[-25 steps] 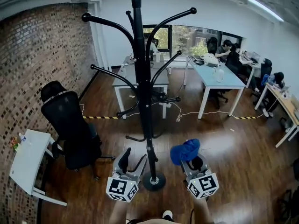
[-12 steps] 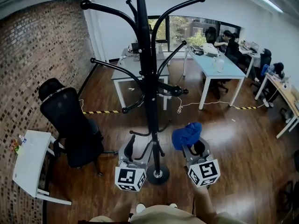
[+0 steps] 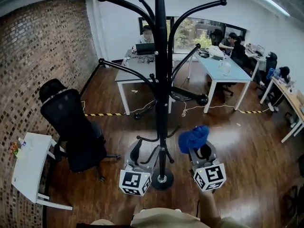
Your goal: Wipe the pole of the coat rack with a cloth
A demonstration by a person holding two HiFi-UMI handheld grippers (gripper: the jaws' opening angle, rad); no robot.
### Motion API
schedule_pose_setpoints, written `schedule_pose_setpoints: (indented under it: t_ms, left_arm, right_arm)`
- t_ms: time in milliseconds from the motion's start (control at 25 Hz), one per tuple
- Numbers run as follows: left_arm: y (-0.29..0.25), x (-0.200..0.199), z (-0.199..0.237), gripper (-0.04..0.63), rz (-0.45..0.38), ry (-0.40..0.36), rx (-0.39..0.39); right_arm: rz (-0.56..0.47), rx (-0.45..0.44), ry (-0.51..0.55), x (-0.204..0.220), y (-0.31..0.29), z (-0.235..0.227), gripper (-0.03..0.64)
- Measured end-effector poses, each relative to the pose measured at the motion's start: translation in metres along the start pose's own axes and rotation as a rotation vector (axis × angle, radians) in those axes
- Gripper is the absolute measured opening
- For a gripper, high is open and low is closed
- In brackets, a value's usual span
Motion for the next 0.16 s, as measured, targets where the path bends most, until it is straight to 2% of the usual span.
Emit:
schedule_pose_setpoints:
  t_ms: [160]
  left_arm:
    - [-0.0035, 0.0087, 0.0048, 0.258, 0.012, 0.005, 0.026]
  right_arm:
    - [-0.003, -0.001, -0.010, 0.0083, -0.0067, 0.0089, 0.140]
Point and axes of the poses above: the fingertips, and each gripper's own axes: y backward along the fingers, z to its left, x out of its underside, the point moved 1 cm from there along y, backward along the fingers, and after that the axes turned 15 degrees about -x, right-handed, at the moved point
